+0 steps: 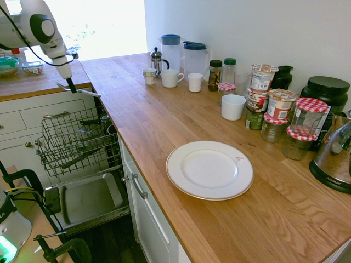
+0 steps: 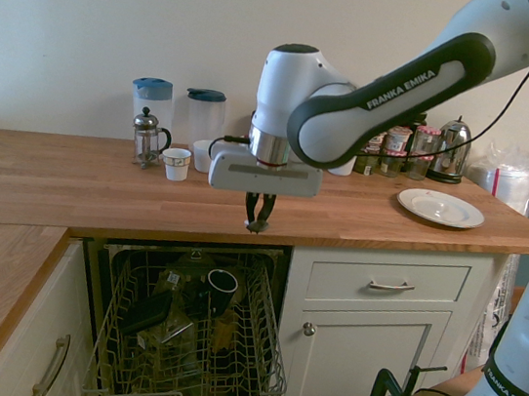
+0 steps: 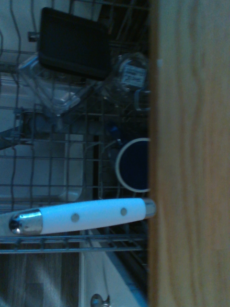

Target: Put the spoon in the dishwasher

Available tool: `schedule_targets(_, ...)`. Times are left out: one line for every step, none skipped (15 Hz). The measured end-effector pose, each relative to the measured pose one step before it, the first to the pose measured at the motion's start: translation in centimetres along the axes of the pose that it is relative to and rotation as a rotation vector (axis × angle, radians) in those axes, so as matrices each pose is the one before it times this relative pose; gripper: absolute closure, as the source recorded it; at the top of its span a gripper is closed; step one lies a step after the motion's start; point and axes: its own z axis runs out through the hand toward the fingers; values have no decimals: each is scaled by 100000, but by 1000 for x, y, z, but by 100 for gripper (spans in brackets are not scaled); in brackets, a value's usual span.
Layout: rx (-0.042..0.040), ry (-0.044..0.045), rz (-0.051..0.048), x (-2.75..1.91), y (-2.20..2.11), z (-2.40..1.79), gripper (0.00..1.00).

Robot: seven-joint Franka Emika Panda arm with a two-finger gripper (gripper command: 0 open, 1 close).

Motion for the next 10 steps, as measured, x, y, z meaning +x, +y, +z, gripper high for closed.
schedule_targets(-784,-321,-1178,-1261,890,488,100)
schedule_targets(-1212,-585,-1200,-886,629,580,100)
schedule_targets(-1852,-557,-732,-724,274,765,100)
schedule_targets(3,18,-110,-43,14,-1,100)
schedule_targets(193,607,-498,-196,69,-4,100)
schedule_targets(317,1491,-135,-442,250,98,100)
schedule_targets(216,2314,-96,-679,612,410,100)
schedule_targets(551,2147,-81,-780,835,624,100)
schedule_targets(980,2035,259,-753,969,818,100)
schedule_targets(1291,1374,346,-672,941,900,100)
